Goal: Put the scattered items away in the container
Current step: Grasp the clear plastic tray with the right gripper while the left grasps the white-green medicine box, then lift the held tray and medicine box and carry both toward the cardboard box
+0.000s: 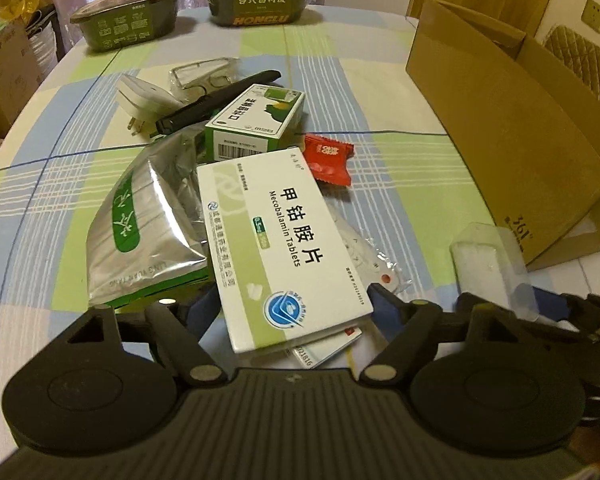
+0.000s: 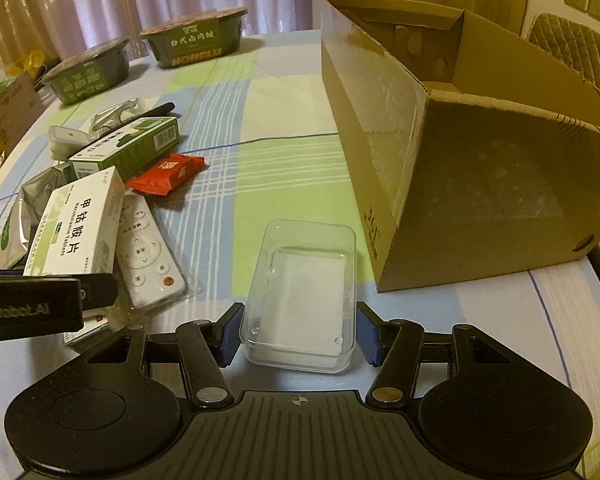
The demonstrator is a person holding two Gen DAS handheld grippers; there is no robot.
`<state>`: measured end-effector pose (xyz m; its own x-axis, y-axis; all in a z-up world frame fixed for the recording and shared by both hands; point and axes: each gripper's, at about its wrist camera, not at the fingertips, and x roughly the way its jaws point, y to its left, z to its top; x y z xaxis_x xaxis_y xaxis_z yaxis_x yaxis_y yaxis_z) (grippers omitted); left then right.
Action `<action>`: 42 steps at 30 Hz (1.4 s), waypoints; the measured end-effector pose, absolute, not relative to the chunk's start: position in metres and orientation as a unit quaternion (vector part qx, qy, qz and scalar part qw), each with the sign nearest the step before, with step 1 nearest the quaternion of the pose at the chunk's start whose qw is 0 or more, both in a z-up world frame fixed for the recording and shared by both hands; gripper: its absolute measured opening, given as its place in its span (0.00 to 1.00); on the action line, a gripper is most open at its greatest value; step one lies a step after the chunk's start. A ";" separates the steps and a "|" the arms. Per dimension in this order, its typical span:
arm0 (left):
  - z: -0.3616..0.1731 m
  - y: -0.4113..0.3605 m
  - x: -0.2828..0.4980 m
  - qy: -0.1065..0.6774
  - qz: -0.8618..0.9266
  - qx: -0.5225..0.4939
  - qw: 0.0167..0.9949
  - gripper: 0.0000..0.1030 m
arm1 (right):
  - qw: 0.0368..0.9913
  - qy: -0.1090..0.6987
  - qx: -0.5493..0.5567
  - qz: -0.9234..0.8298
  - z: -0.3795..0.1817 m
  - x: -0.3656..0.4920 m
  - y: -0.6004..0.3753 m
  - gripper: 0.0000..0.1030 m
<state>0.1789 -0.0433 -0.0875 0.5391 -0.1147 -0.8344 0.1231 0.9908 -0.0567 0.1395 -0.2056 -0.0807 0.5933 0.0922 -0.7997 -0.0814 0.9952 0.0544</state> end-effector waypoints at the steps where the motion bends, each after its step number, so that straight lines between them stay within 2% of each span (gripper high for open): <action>1: -0.086 -0.042 0.177 0.474 -0.067 0.007 0.878 0.71 | 0.892 0.449 0.008 0.049 -0.080 0.139 -0.207 0.58; 3: -0.081 -0.038 0.169 0.471 -0.069 0.014 0.879 0.67 | 0.892 0.449 0.009 0.051 -0.078 0.137 -0.208 0.58; 9: -0.071 -0.026 0.134 0.480 -0.092 0.042 0.871 0.66 | 0.886 0.459 -0.018 0.068 -0.070 0.118 -0.207 0.59; 10: -0.072 -0.025 0.130 0.482 -0.093 0.048 0.870 0.67 | 0.882 0.465 -0.024 0.070 -0.072 0.115 -0.206 0.59; 12: -0.072 -0.024 0.128 0.482 -0.090 0.057 0.870 0.81 | 0.877 0.475 -0.031 0.072 -0.077 0.112 -0.204 0.59; 15: -0.072 -0.024 0.134 0.479 -0.088 0.062 0.871 0.84 | 0.868 0.487 -0.054 0.079 -0.082 0.113 -0.200 0.59; 16: -0.072 -0.025 0.138 0.480 -0.088 0.063 0.871 0.84 | 0.868 0.487 -0.058 0.080 -0.082 0.113 -0.199 0.62; 17: -0.073 -0.026 0.142 0.481 -0.089 0.064 0.870 0.84 | 0.868 0.487 -0.063 0.074 -0.081 0.114 -0.199 0.84; 18: -0.073 -0.026 0.146 0.482 -0.091 0.064 0.869 0.84 | 0.869 0.485 -0.067 0.071 -0.081 0.116 -0.199 1.00; 25: -0.080 -0.027 0.168 0.496 -0.091 0.061 0.861 0.81 | 0.871 0.481 -0.060 0.080 -0.078 0.130 -0.195 1.00; 28: -0.084 -0.027 0.170 0.499 -0.092 0.059 0.859 0.74 | 0.873 0.479 -0.053 0.080 -0.077 0.133 -0.196 1.00; 29: -0.084 -0.027 0.170 0.500 -0.092 0.059 0.859 0.68 | 0.873 0.477 -0.056 0.081 -0.077 0.133 -0.196 1.00; 31: -0.085 -0.028 0.169 0.496 -0.090 0.063 0.861 0.67 | 0.872 0.478 -0.058 0.084 -0.079 0.134 -0.196 0.85; 32: -0.085 -0.028 0.168 0.493 -0.089 0.067 0.863 0.67 | 0.871 0.481 -0.058 0.085 -0.080 0.134 -0.196 0.72; 34: -0.085 -0.029 0.165 0.491 -0.089 0.071 0.864 0.66 | 0.869 0.485 -0.055 0.085 -0.082 0.133 -0.198 0.67; 35: -0.084 -0.028 0.162 0.491 -0.089 0.070 0.864 0.66 | 0.869 0.484 -0.056 0.086 -0.082 0.132 -0.198 0.57; 42: -0.078 -0.020 0.139 0.490 -0.093 0.073 0.864 0.66 | 0.878 0.465 -0.058 0.094 -0.074 0.121 -0.198 0.56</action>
